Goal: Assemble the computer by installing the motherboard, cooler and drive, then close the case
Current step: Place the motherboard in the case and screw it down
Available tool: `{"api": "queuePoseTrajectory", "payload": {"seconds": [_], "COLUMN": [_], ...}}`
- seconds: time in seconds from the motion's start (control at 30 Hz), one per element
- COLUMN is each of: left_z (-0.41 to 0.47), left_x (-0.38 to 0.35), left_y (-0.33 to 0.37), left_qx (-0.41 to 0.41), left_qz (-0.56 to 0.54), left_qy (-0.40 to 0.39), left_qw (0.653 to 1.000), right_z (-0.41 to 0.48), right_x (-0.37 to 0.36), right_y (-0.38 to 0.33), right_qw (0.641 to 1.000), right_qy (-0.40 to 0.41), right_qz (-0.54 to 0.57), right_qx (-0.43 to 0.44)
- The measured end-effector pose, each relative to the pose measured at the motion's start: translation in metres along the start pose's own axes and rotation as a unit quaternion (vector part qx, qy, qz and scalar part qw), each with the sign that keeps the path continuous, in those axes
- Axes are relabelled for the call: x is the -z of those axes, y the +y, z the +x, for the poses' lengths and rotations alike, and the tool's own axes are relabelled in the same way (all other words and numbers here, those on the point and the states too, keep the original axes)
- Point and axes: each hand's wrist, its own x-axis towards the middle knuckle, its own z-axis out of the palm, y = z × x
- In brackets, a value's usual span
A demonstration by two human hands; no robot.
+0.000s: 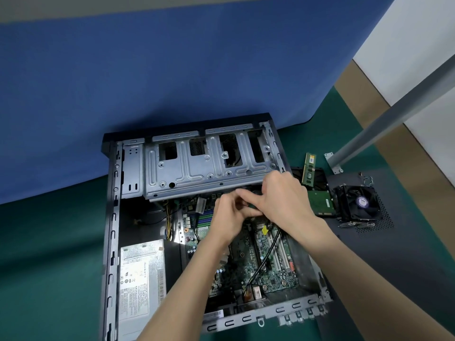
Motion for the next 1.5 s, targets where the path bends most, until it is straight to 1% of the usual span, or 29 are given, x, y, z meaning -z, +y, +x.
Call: {"api": "queuePoseTrajectory", "payload": {"seconds": [0.07, 0.13, 0.17, 0.2, 0.27, 0.3, 0.4, 0.47, 0.53, 0.6, 0.63, 0.7, 0.8, 0.87, 0.93, 0.97, 1.07, 1.1, 1.13, 1.17, 1.23, 1.3, 1.37, 1.43, 1.47, 1.5], "left_z": [0.003, 0.002, 0.002, 0.001, 0.001, 0.001, 0.004, 0.002, -0.001, -0.001, -0.001, 0.000, -0.002, -0.007, -0.014, -0.018, -0.031, -0.036, -0.041, -0.047, -0.056, -0.064, -0.068, -0.072, -0.073, -0.075], "left_x": [0.005, 0.007, 0.006, 0.005, 0.003, 0.003, 0.008, 0.008, 0.005, 0.001, 0.001, 0.004, 0.007, 0.007, 0.009, 0.012, 0.020, 0.021, 0.022, 0.021, 0.017, 0.009, 0.000, -0.010, -0.014, -0.019], "left_y": [0.000, 0.003, 0.005, 0.006, 0.005, 0.004, 0.000, 0.003, 0.005, 0.003, 0.002, 0.002, 0.004, 0.004, 0.002, 0.000, -0.007, -0.009, -0.011, -0.012, -0.012, -0.010, -0.008, -0.005, -0.004, -0.003], "left_qx": [0.001, 0.001, 0.006, 0.012, 0.022, 0.018, -0.003, -0.002, 0.005, -0.001, -0.007, -0.013, 0.014, 0.038, 0.051, 0.056, 0.085, 0.093, 0.098, 0.101, 0.103, 0.104, 0.108, 0.111, 0.113, 0.115], "left_qz": [0.003, 0.016, 0.021, 0.024, 0.010, 0.007, 0.035, 0.025, 0.026, 0.026, 0.031, 0.047, 0.056, 0.070, 0.087, 0.093, 0.106, 0.114, 0.123, 0.135, 0.156, 0.168, 0.193, 0.237, 0.258, 0.275], "left_qy": [-0.034, -0.075, -0.079, -0.070, -0.040, -0.036, -0.051, -0.081, -0.067, -0.021, -0.008, -0.016, -0.052, -0.035, -0.001, 0.012, 0.027, 0.028, 0.028, 0.029, 0.031, 0.025, 0.007, -0.015, -0.025, -0.035], "left_qw": [0.999, 0.997, 0.997, 0.997, 0.999, 0.999, 0.998, 0.996, 0.997, 0.999, 0.999, 0.999, 0.997, 0.996, 0.995, 0.994, 0.990, 0.989, 0.987, 0.985, 0.982, 0.980, 0.975, 0.965, 0.959, 0.954], "right_z": [0.001, -0.001, -0.001, -0.001, -0.001, -0.001, -0.002, -0.002, 0.000, -0.001, -0.003, -0.008, -0.013, -0.014, -0.016, -0.018, -0.026, -0.028, -0.028, -0.030, -0.035, -0.042, -0.049, -0.055, -0.058, -0.062], "right_x": [0.002, 0.002, 0.001, 0.000, 0.000, 0.000, -0.002, -0.004, -0.006, -0.005, -0.005, -0.007, -0.008, -0.005, 0.002, 0.006, 0.025, 0.033, 0.041, 0.049, 0.064, 0.073, 0.075, 0.072, 0.068, 0.062], "right_y": [0.004, 0.007, 0.007, 0.005, 0.002, 0.002, 0.008, 0.008, 0.006, 0.004, 0.004, 0.006, 0.008, 0.008, 0.008, 0.009, 0.020, 0.026, 0.035, 0.045, 0.070, 0.099, 0.126, 0.148, 0.157, 0.162], "right_qw": [0.999, 0.995, 0.995, 0.996, 0.999, 1.000, 0.996, 0.994, 0.997, 0.999, 1.000, 0.999, 0.997, 0.997, 0.995, 0.993, 0.978, 0.967, 0.945, 0.907, 0.811, 0.736, 0.670, 0.619, 0.607, 0.610], "right_qy": [-0.030, -0.058, -0.057, -0.048, -0.021, -0.015, -0.059, -0.070, -0.047, -0.018, -0.012, -0.019, -0.014, -0.015, -0.017, -0.005, 0.073, 0.096, 0.113, 0.121, 0.104, 0.085, 0.088, 0.106, 0.110, 0.110], "right_qz": [0.033, 0.078, 0.088, 0.074, 0.016, 0.008, 0.057, 0.086, 0.051, 0.008, 0.011, 0.049, 0.077, 0.074, 0.090, 0.109, 0.176, 0.213, 0.280, 0.372, 0.537, 0.629, 0.691, 0.722, 0.725, 0.716], "right_qx": [0.020, 0.011, -0.006, -0.018, -0.019, -0.012, 0.020, -0.005, -0.032, -0.027, -0.015, 0.008, -0.005, -0.018, -0.032, -0.044, -0.083, -0.102, -0.128, -0.155, -0.206, -0.235, -0.257, -0.290, -0.307, -0.322]}}
